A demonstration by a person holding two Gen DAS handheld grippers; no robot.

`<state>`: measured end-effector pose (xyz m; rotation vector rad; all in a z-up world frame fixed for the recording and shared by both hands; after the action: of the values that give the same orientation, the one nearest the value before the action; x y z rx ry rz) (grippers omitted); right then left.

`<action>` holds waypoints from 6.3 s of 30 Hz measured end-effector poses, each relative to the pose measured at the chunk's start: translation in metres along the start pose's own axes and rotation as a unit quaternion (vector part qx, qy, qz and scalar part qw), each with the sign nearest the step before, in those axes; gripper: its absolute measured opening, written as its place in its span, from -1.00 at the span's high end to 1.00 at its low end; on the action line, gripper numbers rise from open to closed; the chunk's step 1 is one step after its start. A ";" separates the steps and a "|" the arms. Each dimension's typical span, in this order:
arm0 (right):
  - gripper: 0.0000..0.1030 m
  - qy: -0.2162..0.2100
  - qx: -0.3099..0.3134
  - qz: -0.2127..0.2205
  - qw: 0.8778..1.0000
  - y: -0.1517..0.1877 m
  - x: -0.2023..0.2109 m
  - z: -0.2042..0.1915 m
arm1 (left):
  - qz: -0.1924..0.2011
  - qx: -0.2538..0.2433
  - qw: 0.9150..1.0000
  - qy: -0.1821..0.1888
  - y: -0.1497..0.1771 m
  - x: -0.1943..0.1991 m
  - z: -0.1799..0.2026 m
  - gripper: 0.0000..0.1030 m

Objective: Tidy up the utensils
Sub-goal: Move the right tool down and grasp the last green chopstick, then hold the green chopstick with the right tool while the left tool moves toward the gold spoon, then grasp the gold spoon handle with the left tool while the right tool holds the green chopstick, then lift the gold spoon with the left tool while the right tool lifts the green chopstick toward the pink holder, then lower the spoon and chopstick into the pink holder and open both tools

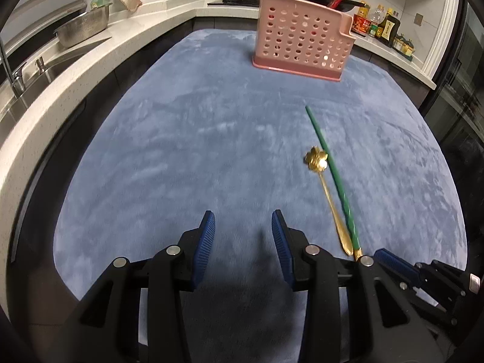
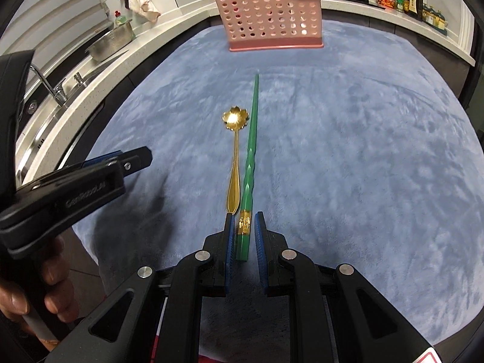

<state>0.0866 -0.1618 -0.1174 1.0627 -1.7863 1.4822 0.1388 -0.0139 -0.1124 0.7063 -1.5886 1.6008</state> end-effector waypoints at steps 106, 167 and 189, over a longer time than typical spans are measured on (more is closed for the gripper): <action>0.69 0.030 -0.080 0.000 0.996 -0.021 -0.001 0.064 | 0.025 -0.008 0.996 0.085 -0.043 0.043 0.043 0.98; 0.86 -0.024 -0.050 0.307 0.950 -0.294 0.174 0.059 | 0.174 -0.026 0.976 0.125 -0.271 0.113 0.055 0.98; 0.86 -0.017 -0.061 0.303 0.951 -0.403 0.096 0.073 | 0.123 0.022 0.986 0.110 -0.348 0.002 0.039 0.98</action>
<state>0.3863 -0.2791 0.1532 0.4883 -2.3271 1.6609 0.4180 -0.0739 0.0899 0.3503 -1.5265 1.8281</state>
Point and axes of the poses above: each gripper's, at about its wrist camera, not at the fingertips, and x roughly against the way its jaws point, z to its right, y to its underside, the point moved 4 cm from there along -x, roughly the way its jaws point
